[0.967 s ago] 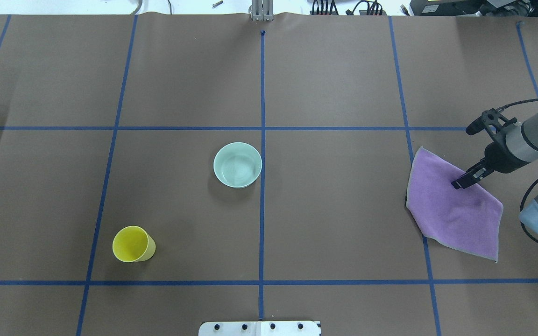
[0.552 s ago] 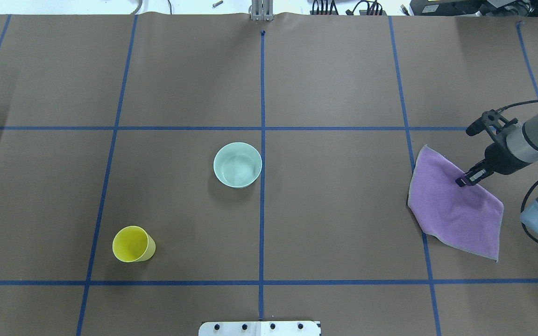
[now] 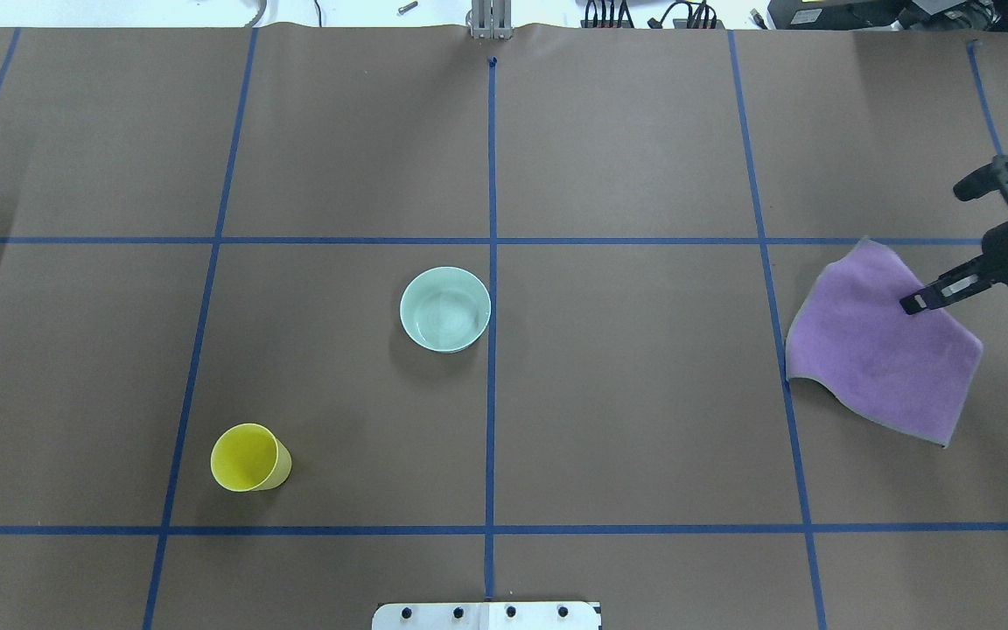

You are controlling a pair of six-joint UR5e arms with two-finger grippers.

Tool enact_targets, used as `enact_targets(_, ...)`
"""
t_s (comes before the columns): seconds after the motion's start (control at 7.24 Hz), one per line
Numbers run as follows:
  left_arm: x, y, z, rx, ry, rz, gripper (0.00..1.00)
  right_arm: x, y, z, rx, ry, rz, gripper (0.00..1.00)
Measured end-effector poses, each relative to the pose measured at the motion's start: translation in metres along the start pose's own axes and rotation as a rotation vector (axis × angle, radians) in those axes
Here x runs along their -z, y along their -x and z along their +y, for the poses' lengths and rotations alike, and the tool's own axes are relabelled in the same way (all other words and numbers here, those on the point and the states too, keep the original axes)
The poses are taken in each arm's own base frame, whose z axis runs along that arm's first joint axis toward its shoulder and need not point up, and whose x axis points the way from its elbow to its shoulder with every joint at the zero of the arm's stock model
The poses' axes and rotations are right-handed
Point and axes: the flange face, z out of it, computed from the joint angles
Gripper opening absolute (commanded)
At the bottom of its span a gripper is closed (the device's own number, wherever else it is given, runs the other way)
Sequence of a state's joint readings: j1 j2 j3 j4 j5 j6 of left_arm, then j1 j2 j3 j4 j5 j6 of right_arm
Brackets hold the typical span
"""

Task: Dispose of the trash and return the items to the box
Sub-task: 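Lift the cloth with the right gripper and drop it into the pink bin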

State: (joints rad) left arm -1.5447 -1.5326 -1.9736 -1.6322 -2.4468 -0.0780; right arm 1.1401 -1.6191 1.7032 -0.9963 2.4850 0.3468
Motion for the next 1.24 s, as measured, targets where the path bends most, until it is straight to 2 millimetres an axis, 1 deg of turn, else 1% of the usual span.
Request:
enact_targets(0.14,-0.001,0.000,0.001,0.002,0.003,0.005,0.99,0.037,-0.026,0.015,-0.036,-0.047,-0.004,0.00)
enact_targets(0.28,-0.002,0.001,0.002,0.003,0.007,0.010,0.99,0.069,-0.055,0.037,-0.057,-0.091,0.010,0.00)
enact_targets(0.41,-0.004,0.001,0.002,0.004,0.011,0.012,0.99,0.099,-0.083,0.061,-0.086,-0.137,0.040,0.00)
enact_targets(0.55,-0.007,0.000,0.002,0.003,0.017,0.015,0.99,0.125,-0.107,0.083,-0.125,-0.177,0.073,0.00)
enact_targets(0.83,-0.014,-0.002,0.002,-0.001,0.031,0.020,0.99,0.167,-0.147,0.120,-0.160,-0.210,0.155,0.00)
enact_targets(1.1,-0.026,-0.003,0.003,-0.002,0.054,0.026,0.99,0.212,-0.187,0.156,-0.141,-0.172,0.264,0.00)
enact_targets(1.24,-0.032,-0.002,0.004,0.000,0.066,0.028,0.99,0.230,-0.201,0.173,-0.140,-0.135,0.298,0.00)
